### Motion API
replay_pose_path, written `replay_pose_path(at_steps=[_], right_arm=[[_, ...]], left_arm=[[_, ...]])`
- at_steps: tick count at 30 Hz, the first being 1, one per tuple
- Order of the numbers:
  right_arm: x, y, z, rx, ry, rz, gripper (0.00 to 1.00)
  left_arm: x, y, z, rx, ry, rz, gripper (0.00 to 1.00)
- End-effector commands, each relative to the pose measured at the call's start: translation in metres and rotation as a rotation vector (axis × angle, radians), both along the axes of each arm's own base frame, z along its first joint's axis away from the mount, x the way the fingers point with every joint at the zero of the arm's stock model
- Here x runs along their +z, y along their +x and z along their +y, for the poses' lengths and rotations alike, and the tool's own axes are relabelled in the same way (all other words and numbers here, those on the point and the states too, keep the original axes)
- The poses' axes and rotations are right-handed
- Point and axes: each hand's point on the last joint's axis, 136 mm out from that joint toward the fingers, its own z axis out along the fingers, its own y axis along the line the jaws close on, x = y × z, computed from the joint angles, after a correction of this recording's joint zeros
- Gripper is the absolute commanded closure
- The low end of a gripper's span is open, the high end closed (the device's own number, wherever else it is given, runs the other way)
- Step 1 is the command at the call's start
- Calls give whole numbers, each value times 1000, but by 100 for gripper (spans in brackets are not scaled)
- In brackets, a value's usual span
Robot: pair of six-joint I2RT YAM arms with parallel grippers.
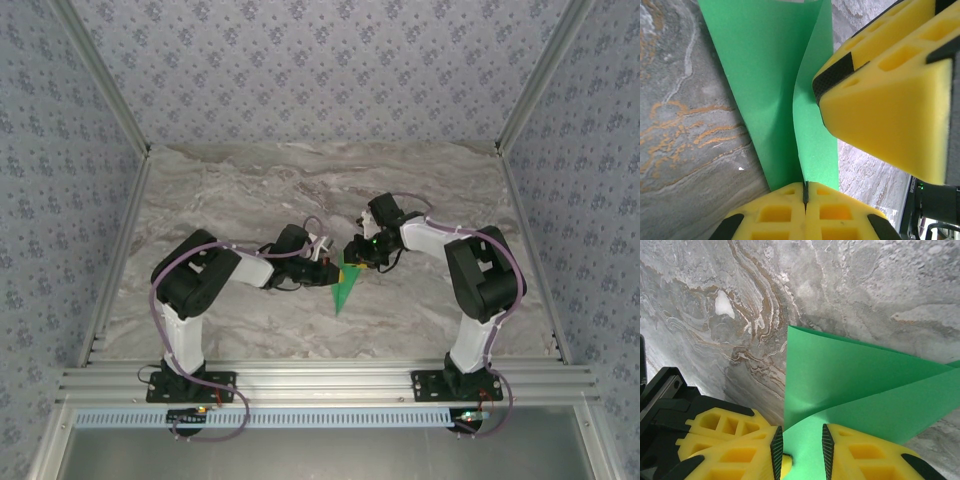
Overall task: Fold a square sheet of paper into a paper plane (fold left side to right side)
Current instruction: Fold the wing for the fifth time at the center of the table.
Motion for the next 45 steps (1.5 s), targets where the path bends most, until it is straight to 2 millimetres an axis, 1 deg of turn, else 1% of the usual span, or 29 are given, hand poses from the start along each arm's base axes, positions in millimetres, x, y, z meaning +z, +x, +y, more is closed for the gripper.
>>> replay_pose_path(at_steps=[1, 3, 8, 13, 15, 19, 21, 23, 25, 29, 33, 35, 38, 45], right_arm=[[-12, -5, -4, 10, -40, 28, 72], [-17, -6, -5, 6, -46, 40, 74], [-22, -8, -11, -2, -69, 52, 76], [-32, -14, -18, -7, -101, 79, 78], [-36, -17, -20, -9, -112, 93, 78], [-42, -21, -23, -10, -127, 108, 79], [-43, -22, -24, -10, -128, 111, 79], [-43, -23, -23, -9, -125, 109, 79], [-42, -23, -22, -6, -122, 106, 78], [-40, -21, -21, -4, -117, 98, 78], [-40, -22, -20, -2, -115, 97, 78], [-40, -22, -20, -1, -115, 96, 78], [-39, -22, -19, 4, -113, 94, 78], [-38, -22, -19, 4, -115, 92, 78]], left_arm=[[-9, 0, 1, -2, 35, 1, 100], [-10, 0, 1, -2, 35, 2, 100], [-6, -1, -1, -7, 23, 2, 100], [5, -1, -3, -8, -6, -2, 100], [14, -1, -2, -2, -14, -15, 91], [33, -1, 5, 20, -22, -45, 84], [44, -3, 10, 32, -29, -62, 77], [52, -7, 14, 35, -26, -68, 75], [56, -13, 19, 42, -25, -53, 70], [50, -32, 26, 50, 33, 33, 61], [44, -49, 21, 46, 56, 89, 56], [41, -54, 17, 32, 72, 94, 54], [35, -56, 11, 20, 91, 107, 53], [26, -51, 4, 19, 111, 121, 53]])
